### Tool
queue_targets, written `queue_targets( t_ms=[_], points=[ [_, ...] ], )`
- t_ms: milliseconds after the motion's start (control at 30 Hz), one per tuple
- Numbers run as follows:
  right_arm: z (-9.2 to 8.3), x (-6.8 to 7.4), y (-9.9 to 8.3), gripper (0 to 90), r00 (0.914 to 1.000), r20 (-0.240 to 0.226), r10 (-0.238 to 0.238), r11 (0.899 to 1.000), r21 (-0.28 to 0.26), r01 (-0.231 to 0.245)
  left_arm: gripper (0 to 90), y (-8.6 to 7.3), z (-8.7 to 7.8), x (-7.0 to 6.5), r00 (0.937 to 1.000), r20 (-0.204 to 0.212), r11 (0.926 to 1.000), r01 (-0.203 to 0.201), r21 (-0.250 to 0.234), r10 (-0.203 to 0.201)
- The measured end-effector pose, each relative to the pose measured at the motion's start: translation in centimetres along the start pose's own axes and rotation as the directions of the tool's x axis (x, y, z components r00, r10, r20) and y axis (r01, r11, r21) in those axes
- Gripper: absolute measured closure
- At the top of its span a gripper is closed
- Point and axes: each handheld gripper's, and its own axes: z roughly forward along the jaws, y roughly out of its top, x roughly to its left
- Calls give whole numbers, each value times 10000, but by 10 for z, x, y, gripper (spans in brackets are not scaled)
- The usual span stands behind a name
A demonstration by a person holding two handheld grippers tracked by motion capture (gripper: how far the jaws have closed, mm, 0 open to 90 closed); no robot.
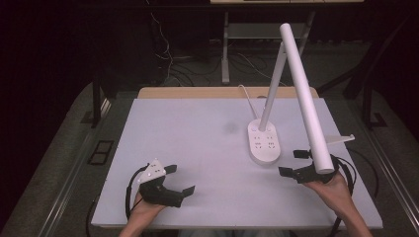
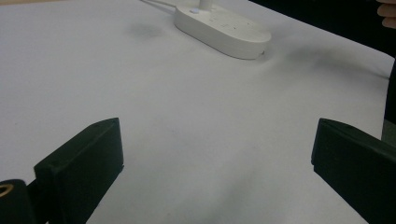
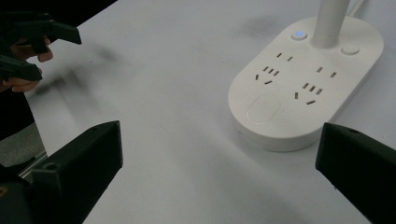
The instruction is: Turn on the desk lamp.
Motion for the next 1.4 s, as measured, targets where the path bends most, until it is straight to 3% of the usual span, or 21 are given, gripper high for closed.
queue_targets(
  t_ms=[567, 1167, 1400],
  points=[
    [2, -6, 30, 3, 9995, 116, -305, 9991, 311, 302, 12, 0, 0, 0, 10000, -5, 10000, 2, -3, -2],
    [27, -16, 54, 3, 9980, 356, -522, 9960, 747, 494, 12, 0, 1, 0, 10000, -16, 10000, -20, 16, 20],
    [34, -24, 62, 3, 9986, 439, -311, 9963, 812, 275, 12, 0, 0, 0, 10000, -8, 10000, -35, -3, 35]
  ],
)
